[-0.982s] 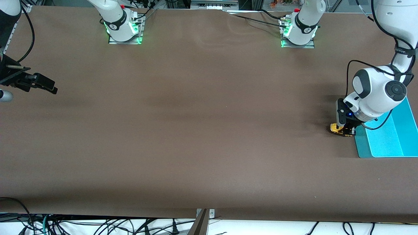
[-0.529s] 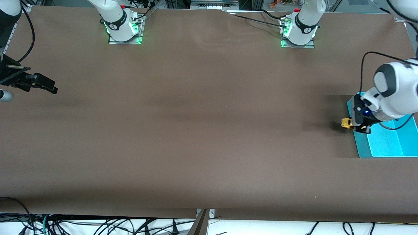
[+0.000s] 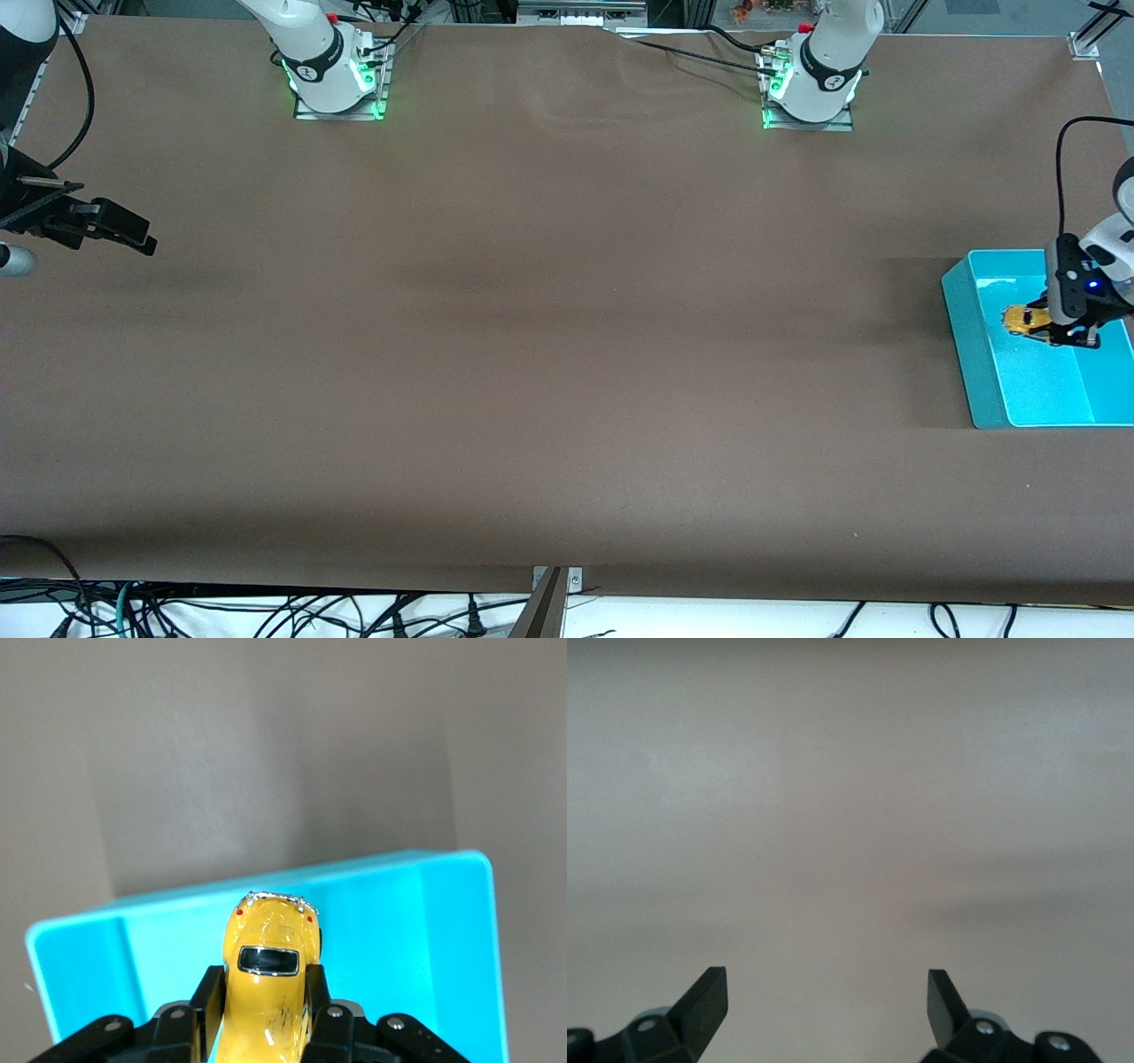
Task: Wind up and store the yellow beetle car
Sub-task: 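Lift the car and carry it over the cyan bin with the left gripper, then lower the car into the bin and open the left gripper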
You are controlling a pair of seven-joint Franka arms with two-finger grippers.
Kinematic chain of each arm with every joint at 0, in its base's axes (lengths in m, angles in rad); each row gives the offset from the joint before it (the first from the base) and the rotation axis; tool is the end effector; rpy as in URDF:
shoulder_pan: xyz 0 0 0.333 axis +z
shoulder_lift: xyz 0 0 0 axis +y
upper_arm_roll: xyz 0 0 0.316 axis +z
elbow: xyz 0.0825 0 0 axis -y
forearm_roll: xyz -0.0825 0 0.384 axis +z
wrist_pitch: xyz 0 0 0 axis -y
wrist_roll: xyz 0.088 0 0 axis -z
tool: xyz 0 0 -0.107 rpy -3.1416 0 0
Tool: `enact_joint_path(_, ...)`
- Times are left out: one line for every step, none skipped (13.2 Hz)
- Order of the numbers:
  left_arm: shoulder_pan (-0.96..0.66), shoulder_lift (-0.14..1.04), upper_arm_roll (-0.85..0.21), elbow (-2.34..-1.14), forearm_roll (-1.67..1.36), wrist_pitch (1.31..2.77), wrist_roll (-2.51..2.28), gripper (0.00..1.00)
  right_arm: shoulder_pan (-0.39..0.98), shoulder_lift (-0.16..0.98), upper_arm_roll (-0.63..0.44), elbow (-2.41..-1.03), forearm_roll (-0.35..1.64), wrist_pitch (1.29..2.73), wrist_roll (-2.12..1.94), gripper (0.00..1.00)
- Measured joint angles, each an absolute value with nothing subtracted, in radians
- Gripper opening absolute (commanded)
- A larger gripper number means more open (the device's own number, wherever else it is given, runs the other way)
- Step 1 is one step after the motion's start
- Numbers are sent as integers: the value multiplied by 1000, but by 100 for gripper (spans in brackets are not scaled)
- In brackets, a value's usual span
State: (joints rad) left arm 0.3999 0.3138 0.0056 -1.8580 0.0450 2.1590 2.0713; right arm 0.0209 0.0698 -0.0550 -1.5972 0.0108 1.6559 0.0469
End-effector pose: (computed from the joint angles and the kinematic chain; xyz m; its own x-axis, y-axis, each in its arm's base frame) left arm 0.5746 0.2484 0.3509 -0.1206 -0.9923 -0.0277 -0.9923 0.1197 0.0303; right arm 0.5810 -0.0177 0.5798 0.9966 -0.0817 -0.0113 -0.0818 -0.9966 -0.0064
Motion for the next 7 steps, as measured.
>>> enact_joint_path(423,324,6,-1851,45,2161,2089,43,21,70,-55,-1597,11,1656,47,100)
enact_joint_path(441,339,6,-1842,45,2166,2106,43,21,70,-55,-1597,11,1656,47,100)
enact_joint_path(451,359,6,-1834,45,2184,2110,43,21,70,-55,-1597,11,1656,47,100)
enact_joint_path(458,383,5,-1830,45,2213,2110,42,21,70,-55,-1597,11,1656,47,100)
enact_joint_path(466,410,5,-1829,45,2242,2110,42,21,70,-55,-1597,11,1656,47,100)
enact_joint_path(475,442,5,-1828,45,2281,2108,42,21,70,-55,-1597,11,1656,47,100)
enact_joint_path(482,472,5,-1828,45,2313,2103,42,22,70,-55,-1597,11,1656,47,100)
